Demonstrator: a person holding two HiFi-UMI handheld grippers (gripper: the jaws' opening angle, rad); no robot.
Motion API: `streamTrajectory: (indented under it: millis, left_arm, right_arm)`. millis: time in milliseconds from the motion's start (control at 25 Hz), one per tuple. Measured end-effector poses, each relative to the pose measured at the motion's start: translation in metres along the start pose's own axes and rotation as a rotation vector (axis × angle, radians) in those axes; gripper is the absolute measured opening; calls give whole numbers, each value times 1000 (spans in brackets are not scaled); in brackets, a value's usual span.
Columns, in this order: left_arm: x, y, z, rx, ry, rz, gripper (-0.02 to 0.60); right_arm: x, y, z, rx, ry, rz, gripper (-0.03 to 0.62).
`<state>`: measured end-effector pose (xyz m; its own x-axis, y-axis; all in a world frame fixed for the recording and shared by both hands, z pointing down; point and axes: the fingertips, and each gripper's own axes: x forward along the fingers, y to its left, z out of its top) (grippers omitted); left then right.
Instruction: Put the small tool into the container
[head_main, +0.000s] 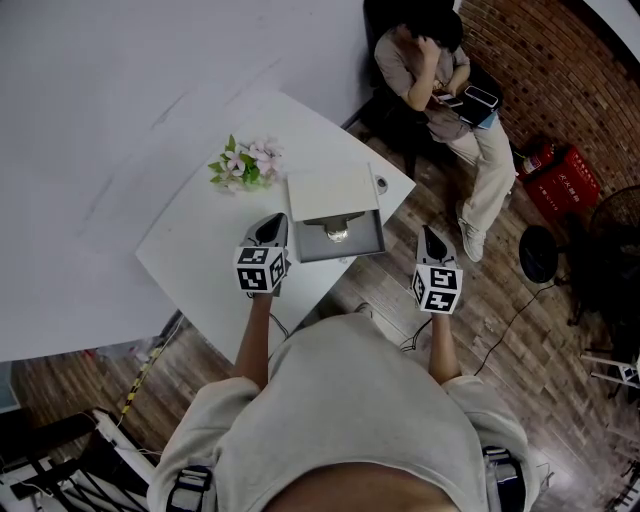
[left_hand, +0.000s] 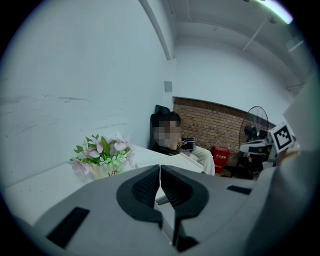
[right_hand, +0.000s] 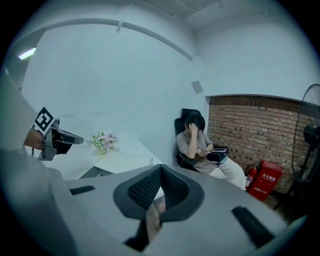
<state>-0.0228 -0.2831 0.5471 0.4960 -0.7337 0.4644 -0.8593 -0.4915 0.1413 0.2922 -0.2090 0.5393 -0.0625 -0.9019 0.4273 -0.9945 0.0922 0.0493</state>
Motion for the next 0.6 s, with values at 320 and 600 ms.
streamTrajectory:
  millis: [320,600]
  left_arm:
    - [0,-1,-3,-4,6,-1,11]
    - [0,-1,-6,-6,10,-2,12]
  right_arm:
    - [1,5,-3,-11,12,3,-2]
    - [2,8,-6,-13,18,7,-2]
